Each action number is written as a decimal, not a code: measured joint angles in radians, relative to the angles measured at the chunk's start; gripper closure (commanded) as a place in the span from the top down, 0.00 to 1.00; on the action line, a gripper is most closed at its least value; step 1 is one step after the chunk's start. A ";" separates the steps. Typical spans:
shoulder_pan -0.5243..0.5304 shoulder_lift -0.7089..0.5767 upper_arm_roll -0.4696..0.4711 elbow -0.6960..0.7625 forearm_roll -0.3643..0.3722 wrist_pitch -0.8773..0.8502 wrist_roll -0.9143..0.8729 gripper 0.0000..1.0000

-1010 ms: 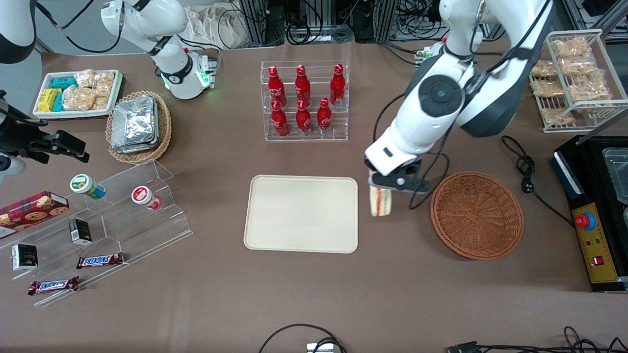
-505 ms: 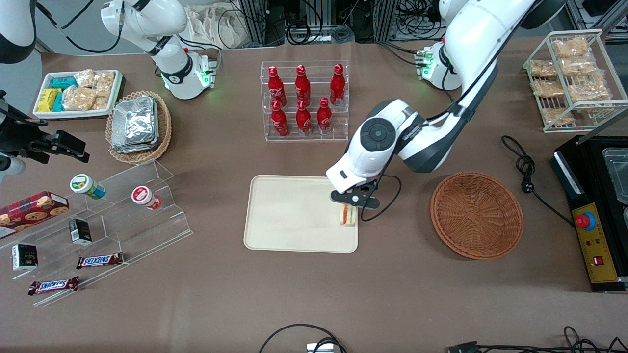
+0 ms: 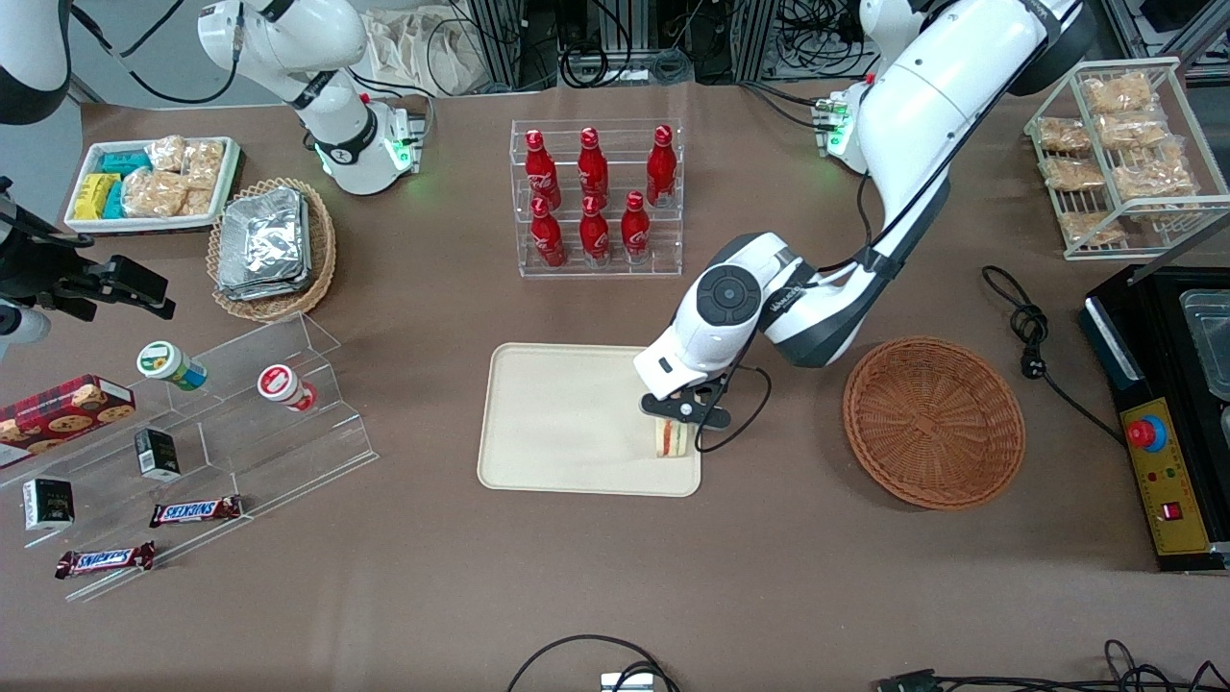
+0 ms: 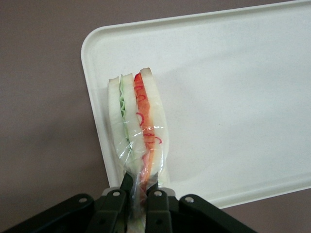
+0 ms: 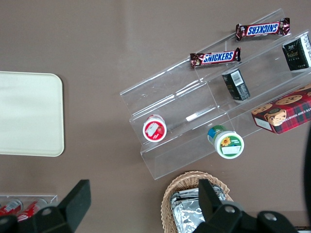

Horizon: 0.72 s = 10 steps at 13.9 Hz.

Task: Place sandwich from basket to tray
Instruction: 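Carry the sandwich over the cream tray and lower it onto it, then open the left gripper to release the sandwich on the tray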

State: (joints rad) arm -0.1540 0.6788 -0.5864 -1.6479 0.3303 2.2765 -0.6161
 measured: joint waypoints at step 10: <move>0.001 0.038 0.001 0.009 0.001 0.048 0.000 1.00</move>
State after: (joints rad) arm -0.1527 0.7173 -0.5858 -1.6386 0.3313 2.3241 -0.6166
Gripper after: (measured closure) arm 0.009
